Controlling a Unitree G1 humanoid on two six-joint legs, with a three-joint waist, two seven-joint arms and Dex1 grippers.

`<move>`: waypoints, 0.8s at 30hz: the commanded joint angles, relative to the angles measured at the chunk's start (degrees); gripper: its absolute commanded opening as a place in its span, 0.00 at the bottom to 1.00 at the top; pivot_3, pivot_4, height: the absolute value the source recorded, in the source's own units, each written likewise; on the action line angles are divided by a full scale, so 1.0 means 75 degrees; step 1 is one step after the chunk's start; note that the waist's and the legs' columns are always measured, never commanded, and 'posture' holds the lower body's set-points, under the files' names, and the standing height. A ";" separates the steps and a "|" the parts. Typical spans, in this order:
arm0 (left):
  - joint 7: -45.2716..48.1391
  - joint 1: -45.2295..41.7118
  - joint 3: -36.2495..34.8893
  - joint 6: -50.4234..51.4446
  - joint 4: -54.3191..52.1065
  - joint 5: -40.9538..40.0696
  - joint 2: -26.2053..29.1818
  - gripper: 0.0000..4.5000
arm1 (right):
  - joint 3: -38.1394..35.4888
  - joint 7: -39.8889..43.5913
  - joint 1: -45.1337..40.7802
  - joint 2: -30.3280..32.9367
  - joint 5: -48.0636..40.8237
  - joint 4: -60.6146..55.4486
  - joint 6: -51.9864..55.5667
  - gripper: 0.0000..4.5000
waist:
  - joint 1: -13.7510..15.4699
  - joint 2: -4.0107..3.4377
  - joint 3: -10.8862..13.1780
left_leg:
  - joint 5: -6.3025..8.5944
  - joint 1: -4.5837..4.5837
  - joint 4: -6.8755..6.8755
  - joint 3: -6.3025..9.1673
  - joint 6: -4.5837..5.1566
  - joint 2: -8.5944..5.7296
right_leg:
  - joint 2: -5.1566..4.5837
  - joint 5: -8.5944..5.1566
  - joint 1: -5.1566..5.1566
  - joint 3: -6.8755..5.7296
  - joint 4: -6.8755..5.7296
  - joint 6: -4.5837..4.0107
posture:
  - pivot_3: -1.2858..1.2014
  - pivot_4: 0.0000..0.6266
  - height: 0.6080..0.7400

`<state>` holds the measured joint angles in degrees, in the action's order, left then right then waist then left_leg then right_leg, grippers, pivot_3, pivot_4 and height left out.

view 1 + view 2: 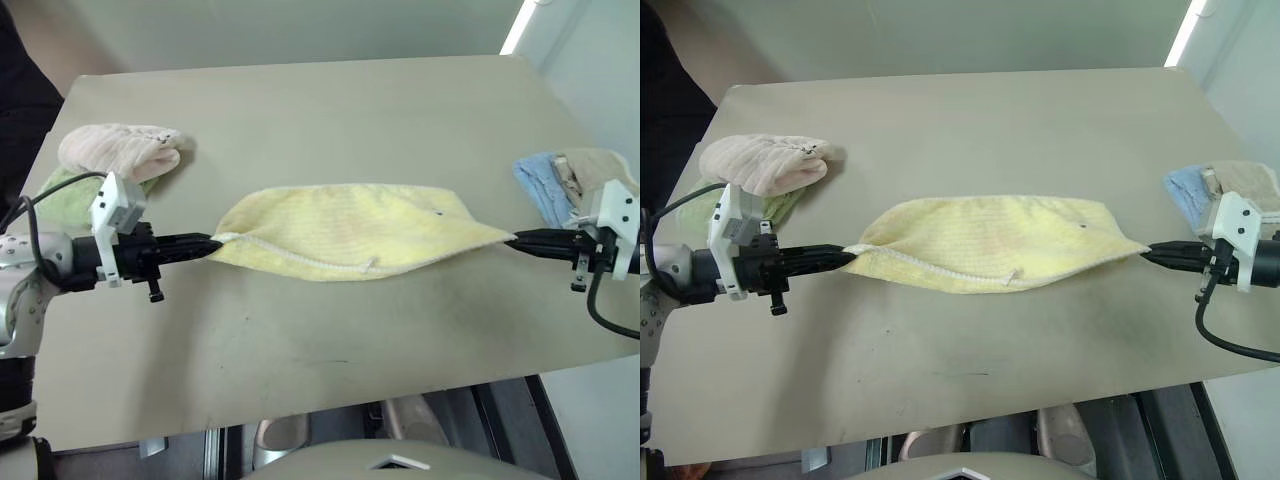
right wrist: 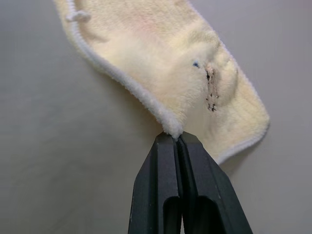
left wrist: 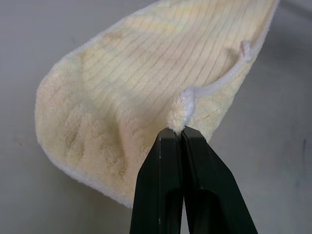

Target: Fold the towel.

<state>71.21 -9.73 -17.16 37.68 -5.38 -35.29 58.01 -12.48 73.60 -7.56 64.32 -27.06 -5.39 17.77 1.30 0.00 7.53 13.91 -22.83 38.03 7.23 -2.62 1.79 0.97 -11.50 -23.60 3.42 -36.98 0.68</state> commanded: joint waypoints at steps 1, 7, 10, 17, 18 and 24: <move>0.0157 0.0115 -0.0397 -0.0022 -0.0270 -0.0121 0.0343 0.00 | -0.0288 0.0459 0.0189 0.0251 -0.0157 -0.0229 0.0062 0.01 | -0.0029 -0.0002 -0.0001 | -0.0003 -0.0001 0.0002 0.0000 -0.0005 0.0000 | 0.0003 0.0000 -0.0002 0.0005 0.0000 0.0000 | 0.52 0.24 1.00; -0.1129 -0.1210 0.0131 -0.0811 0.1207 0.0797 -0.0277 0.00 | 0.0366 -0.0448 -0.1167 -0.0469 0.0728 0.0719 -0.0523 0.01 | -0.0082 -0.0013 -0.0010 | -0.0022 -0.0006 -0.0001 -0.0006 -0.0026 -0.0003 | 0.0004 0.0020 -0.0024 0.0028 -0.0008 -0.0029 | 0.52 0.24 1.00; -0.1712 -0.2202 0.0593 -0.1190 0.2251 0.1398 -0.0747 0.00 | 0.0975 -0.0907 -0.2013 -0.0906 0.1522 0.1444 -0.0900 0.01 | -0.0073 -0.0012 -0.0010 | -0.0011 -0.0013 -0.0012 -0.0007 -0.0009 0.0001 | 0.0003 0.0064 -0.0044 0.0026 -0.0012 -0.0071 | 0.52 0.24 1.00; -0.2091 -0.3873 0.1639 -0.2313 0.4178 0.2616 -0.1528 0.00 | 0.2057 -0.1254 -0.3455 -0.1683 0.2779 0.3190 -0.1732 0.01 | -0.0041 -0.0012 -0.0010 | 0.0005 -0.0096 -0.0005 -0.0012 0.0017 0.0003 | -0.0006 0.0115 -0.0129 0.0014 0.0011 0.0033 | 0.52 0.24 1.00; -0.2081 -0.3986 0.1705 -0.2400 0.4349 0.2697 -0.1578 0.00 | 0.2124 -0.1284 -0.3547 -0.1739 0.2880 0.3351 -0.1829 0.01 | -0.0039 -0.0012 -0.0010 | 0.0008 -0.0117 -0.0004 -0.0012 0.0020 0.0003 | -0.0007 0.0114 -0.0152 0.0013 0.0011 0.0037 | 0.52 0.24 1.00; -0.2145 -0.4413 0.2093 -0.2979 0.5341 0.3316 -0.1837 0.00 | 0.2388 -0.1636 -0.4120 -0.2095 0.3488 0.4456 -0.2421 0.01 | -0.0033 -0.0013 -0.0010 | 0.0019 -0.0161 -0.0010 -0.0008 0.0026 0.0002 | -0.0009 0.0114 -0.0194 0.0017 0.0031 0.0039 | 0.52 0.24 1.00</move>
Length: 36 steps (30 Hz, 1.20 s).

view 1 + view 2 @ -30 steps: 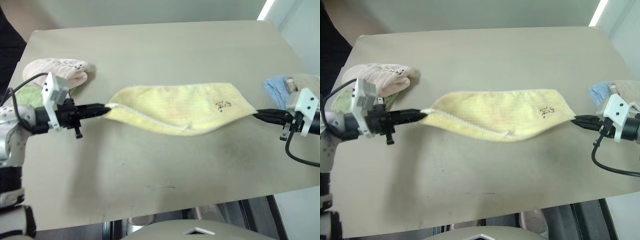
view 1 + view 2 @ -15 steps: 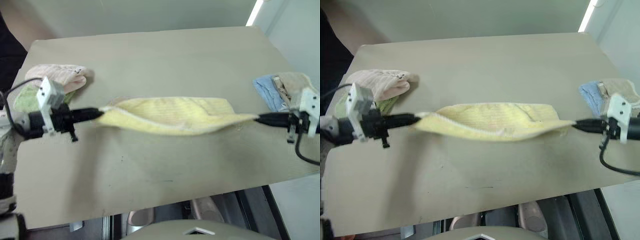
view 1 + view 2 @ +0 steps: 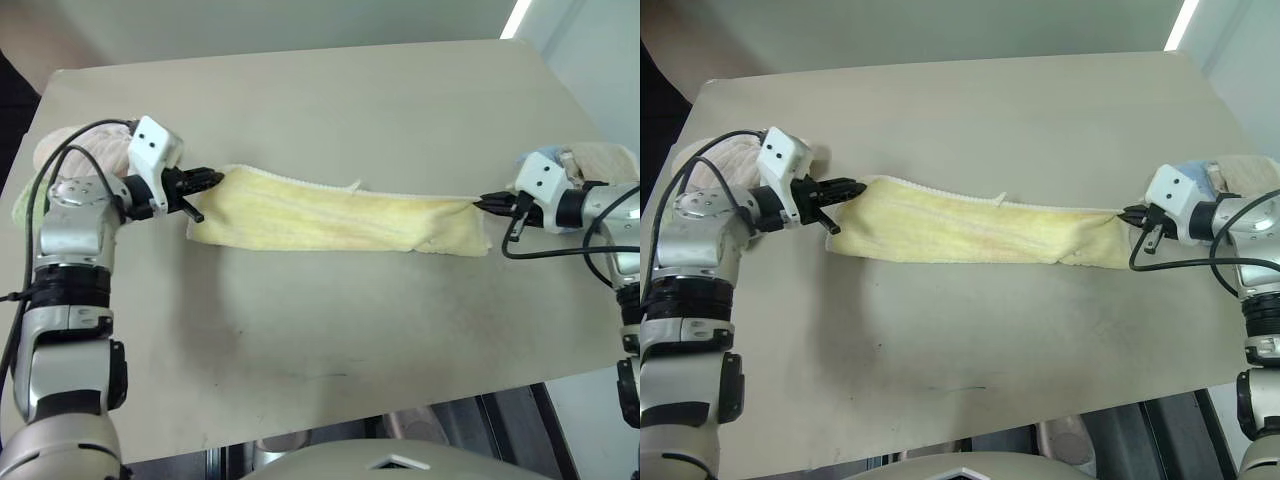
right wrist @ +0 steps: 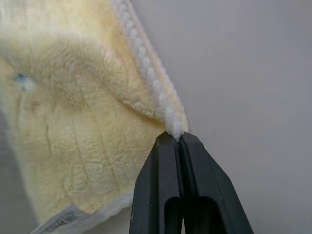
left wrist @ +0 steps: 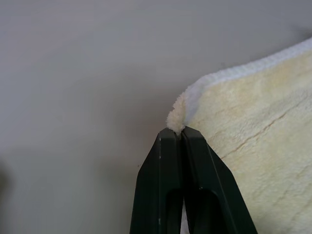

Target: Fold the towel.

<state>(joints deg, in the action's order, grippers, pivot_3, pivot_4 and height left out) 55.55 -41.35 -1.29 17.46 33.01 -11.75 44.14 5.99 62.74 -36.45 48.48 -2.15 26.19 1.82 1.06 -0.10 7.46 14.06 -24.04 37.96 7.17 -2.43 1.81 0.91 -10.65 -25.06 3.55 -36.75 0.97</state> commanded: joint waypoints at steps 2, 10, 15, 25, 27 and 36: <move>-0.0011 -0.0244 0.0085 -0.0447 0.0427 0.0343 -0.0054 0.00 | -0.0007 -0.0281 -0.0432 -0.0065 0.0338 0.0566 -0.0462 0.01 | -0.0002 0.0000 0.0000 | 0.0001 0.0001 0.0003 0.0000 0.0001 0.0000 | -0.0001 0.0002 -0.0001 0.0001 -0.0008 0.0001 | 0.52 0.24 1.00; -0.0178 -0.0375 0.0181 -0.0751 0.0969 0.0680 -0.0279 0.00 | 0.0099 -0.0925 -0.1048 -0.0431 0.0833 0.1733 -0.1130 0.01 | -0.0004 -0.0001 0.0000 | -0.0001 0.0012 0.0010 0.0002 0.0004 0.0000 | -0.0007 0.0043 0.0002 0.0000 -0.0021 -0.0004 | 0.52 0.24 1.00; -0.0211 -0.0356 0.0232 -0.0914 0.1176 0.0839 -0.0334 0.11 | 0.0159 -0.0765 -0.1107 -0.0485 0.0926 0.1938 -0.1367 0.00 | 0.0001 0.0000 0.0000 | -0.0001 0.0011 0.0010 0.0001 0.0005 0.0000 | -0.0008 0.0047 0.0003 -0.0002 -0.0020 -0.0005 | 0.52 0.24 1.00; -0.0536 -0.0476 -0.0003 -0.0915 0.1290 0.0867 -0.0366 0.86 | -0.0204 -0.0276 -0.0894 -0.0165 0.0602 0.1421 -0.1234 0.68 | 0.0007 -0.0001 0.0001 | -0.0001 0.0009 0.0008 -0.0003 0.0004 0.0000 | -0.0007 0.0046 0.0002 -0.0001 -0.0014 -0.0006 | 0.52 0.24 1.00; -0.0618 -0.0401 -0.0207 -0.0998 0.1137 0.0760 -0.0266 0.95 | -0.0581 -0.0512 -0.0782 -0.0047 0.0361 0.1127 -0.1021 0.83 | 0.0011 -0.0001 0.0001 | -0.0001 0.0009 0.0007 -0.0003 0.0004 0.0000 | -0.0007 0.0045 0.0002 -0.0002 -0.0014 -0.0007 | 0.52 0.24 1.00; -0.0228 0.0358 -0.1352 -0.0134 0.0288 -0.0224 0.0391 0.95 | -0.2196 0.0685 0.1670 0.0802 -0.1984 -0.1770 0.2505 0.90 | 0.0046 0.0002 -0.0001 | -0.0008 0.0010 0.0009 -0.0014 -0.0008 -0.0001 | 0.0000 0.0023 0.0015 -0.0001 -0.0009 -0.0009 | 0.52 0.24 1.00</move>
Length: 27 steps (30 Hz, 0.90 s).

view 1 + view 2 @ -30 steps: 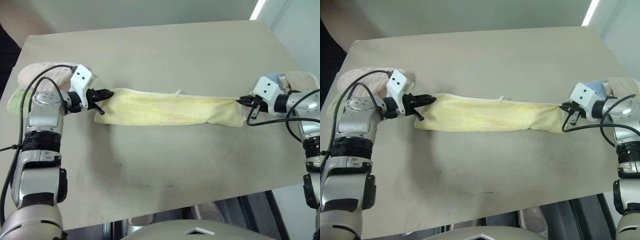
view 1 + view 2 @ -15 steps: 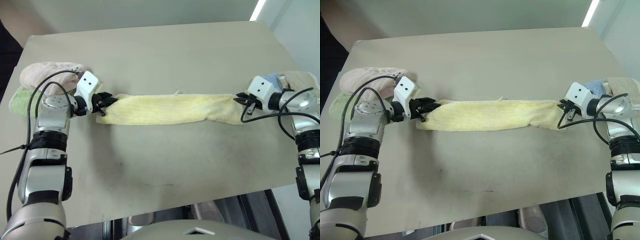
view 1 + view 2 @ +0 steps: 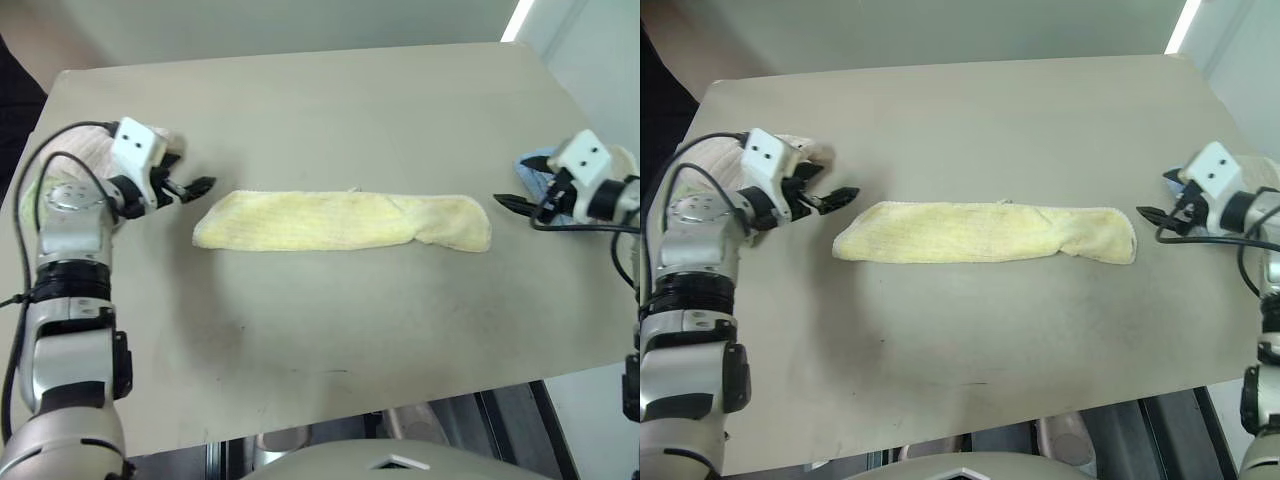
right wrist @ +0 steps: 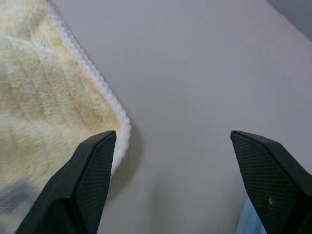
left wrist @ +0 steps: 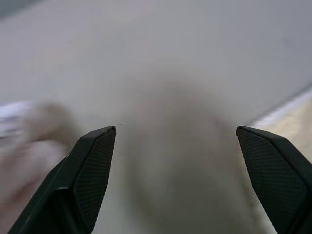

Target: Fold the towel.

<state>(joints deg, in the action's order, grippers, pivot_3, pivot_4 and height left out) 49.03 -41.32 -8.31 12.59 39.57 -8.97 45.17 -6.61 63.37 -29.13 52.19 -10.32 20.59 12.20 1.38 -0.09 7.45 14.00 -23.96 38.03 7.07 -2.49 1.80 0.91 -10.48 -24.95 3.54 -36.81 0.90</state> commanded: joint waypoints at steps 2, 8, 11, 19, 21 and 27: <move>0.1370 0.0870 -0.0500 0.0850 -0.1262 -0.1067 0.0369 0.95 | -0.0643 0.0586 0.1122 0.0290 -0.1207 -0.1544 0.1563 0.90 | 0.0001 0.0001 0.0000 | -0.0002 0.0000 -0.0001 -0.0009 -0.0004 -0.0001 | 0.0001 -0.0012 0.0001 0.0002 0.0001 -0.0002 | 0.52 0.24 1.00; 0.2174 0.1605 -0.0403 0.1083 -0.2626 -0.1596 0.0412 0.95 | -0.0452 -0.0290 0.1243 -0.0080 -0.0841 -0.2026 0.1264 0.90 | -0.0042 0.0003 0.0001 | -0.0006 0.0016 0.0021 -0.0015 -0.0006 -0.0004 | 0.0007 -0.0045 0.0010 0.0022 -0.0011 -0.0057 | 0.52 0.24 1.00; 0.2700 0.2009 0.0062 0.0663 -0.3315 -0.1343 0.0614 0.95 | -0.0164 -0.0400 0.1293 -0.0120 -0.0467 -0.2340 0.0517 0.90 | -0.0065 0.0002 0.0001 | -0.0008 0.0048 0.0019 -0.0016 -0.0001 -0.0006 | 0.0006 -0.0041 0.0034 0.0033 -0.0017 -0.0060 | 0.52 0.24 1.00; 0.2898 0.2214 0.1106 -0.2082 -0.2767 0.0259 0.1046 0.95 | 0.0551 -0.0301 0.1670 -0.0061 0.0412 -0.2705 -0.1395 0.90 | -0.0063 0.0002 0.0001 | 0.0002 0.0060 0.0009 -0.0013 0.0014 -0.0003 | 0.0005 -0.0049 0.0038 0.0035 -0.0018 -0.0056 | 0.52 0.24 1.00; 0.2907 0.2027 0.1265 -0.2415 -0.2426 0.0465 0.1016 0.95 | 0.0822 -0.0446 0.1616 -0.0054 0.0830 -0.2483 -0.1747 0.90 | -0.0063 0.0003 0.0000 | 0.0003 0.0057 0.0009 -0.0013 0.0015 -0.0002 | 0.0004 -0.0049 0.0039 0.0035 -0.0017 -0.0056 | 0.52 0.24 1.00; 0.3135 0.1492 0.1785 -0.3090 -0.1571 0.0956 0.0964 0.95 | 0.1279 -0.0585 0.1260 -0.0233 0.1363 -0.1760 -0.2087 0.90 | -0.0069 0.0003 0.0000 | 0.0008 0.0050 0.0010 -0.0012 0.0022 -0.0003 | -0.0002 -0.0016 0.0033 0.0034 -0.0016 -0.0002 | 0.52 0.24 1.00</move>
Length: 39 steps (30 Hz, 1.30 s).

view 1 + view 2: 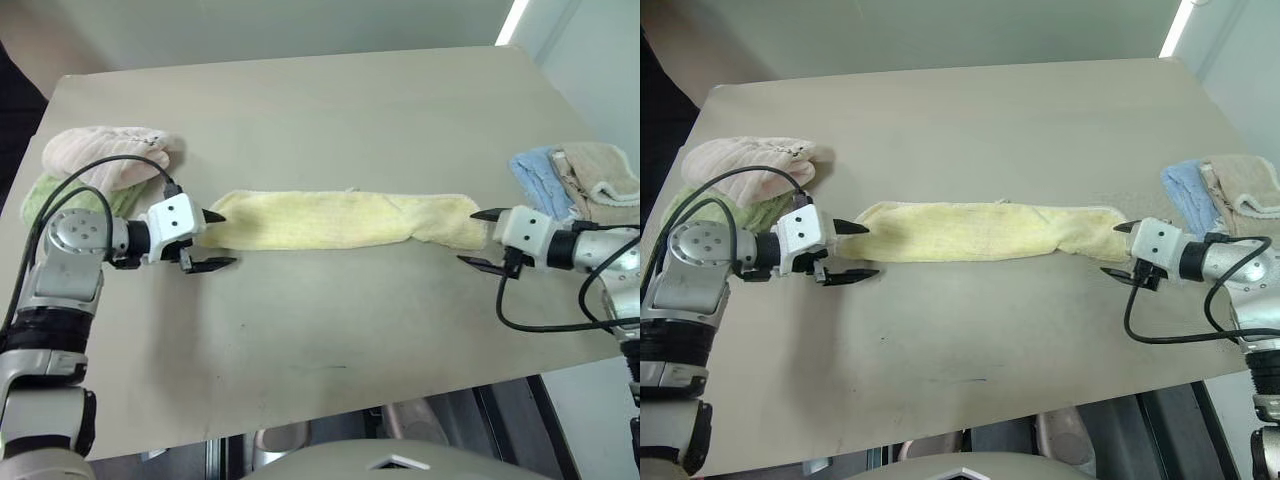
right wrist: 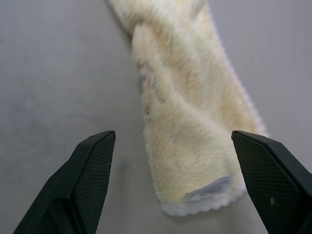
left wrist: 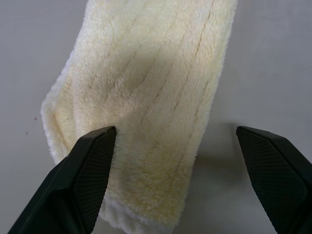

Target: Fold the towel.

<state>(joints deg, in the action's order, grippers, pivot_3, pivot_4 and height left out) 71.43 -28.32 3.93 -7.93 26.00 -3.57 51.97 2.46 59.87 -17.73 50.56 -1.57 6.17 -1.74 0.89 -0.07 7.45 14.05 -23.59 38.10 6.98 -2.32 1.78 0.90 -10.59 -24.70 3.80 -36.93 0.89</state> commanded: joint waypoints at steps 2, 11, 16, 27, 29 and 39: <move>0.0190 -0.0390 0.0311 -0.0515 0.0525 0.0428 0.0073 0.95 | 0.0177 -0.0176 -0.0413 -0.0049 0.0346 0.0444 -0.0369 0.90 | -0.0007 -0.0001 -0.0001 | 0.0003 -0.0001 -0.0001 0.0000 0.0002 0.0000 | 0.0000 0.0005 -0.0004 -0.0001 0.0000 0.0008 | 0.52 0.24 1.00; 0.0219 -0.0668 0.0418 -0.1191 0.1209 0.0535 -0.0008 0.43 | 0.0266 -0.0308 -0.0573 -0.0022 0.0572 0.1024 -0.0670 0.45 | -0.0006 -0.0016 -0.0009 | 0.0004 0.0001 -0.0010 0.0004 0.0006 0.0000 | -0.0003 0.0009 -0.0004 -0.0004 -0.0002 0.0004 | 0.52 0.24 1.00; 0.0188 -0.0611 0.0364 -0.1387 0.1468 0.0564 0.0105 0.04 | 0.0155 -0.0355 -0.0439 0.0109 0.0559 0.0986 -0.0695 0.06 | -0.0015 -0.0015 -0.0009 | 0.0004 0.0001 -0.0007 0.0004 0.0006 0.0000 | -0.0002 0.0010 -0.0004 -0.0003 -0.0002 -0.0002 | 0.52 0.24 1.00; -0.0159 -0.0646 0.0463 -0.1855 0.2075 0.0854 0.0224 0.00 | 0.0040 -0.0503 -0.0541 0.0399 0.0557 0.1435 -0.1365 0.00 | -0.0038 -0.0020 -0.0012 | 0.0008 0.0011 -0.0019 0.0003 0.0011 0.0003 | 0.0000 0.0006 -0.0004 -0.0002 -0.0004 -0.0010 | 0.52 0.24 1.00; -0.0153 -0.0634 0.0474 -0.1829 0.2049 0.0842 0.0210 0.00 | 0.0036 -0.0446 -0.0514 0.0400 0.0487 0.1386 -0.1459 0.00 | -0.0039 -0.0020 -0.0012 | 0.0008 0.0010 -0.0018 0.0002 0.0011 0.0003 | -0.0001 -0.0003 -0.0003 -0.0001 -0.0004 -0.0025 | 0.52 0.24 1.00; 0.0431 -0.0378 0.0190 -0.0958 0.1470 0.0099 0.0173 0.32 | -0.0012 0.0006 -0.0308 0.0510 0.0069 0.1176 -0.1137 0.29 | -0.0052 -0.0020 -0.0012 | 0.0013 0.0006 -0.0019 -0.0003 0.0009 0.0003 | -0.0001 -0.0011 -0.0003 0.0000 0.0000 -0.0014 | 0.52 0.24 1.00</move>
<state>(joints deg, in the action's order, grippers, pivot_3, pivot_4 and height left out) 73.61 -32.06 5.73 -15.86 38.00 -2.64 52.32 4.76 59.50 -20.00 53.12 0.22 16.48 -10.41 0.50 -0.22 7.37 14.19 -23.55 37.96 6.96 -2.24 1.80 0.88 -10.68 -24.73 3.80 -36.93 0.80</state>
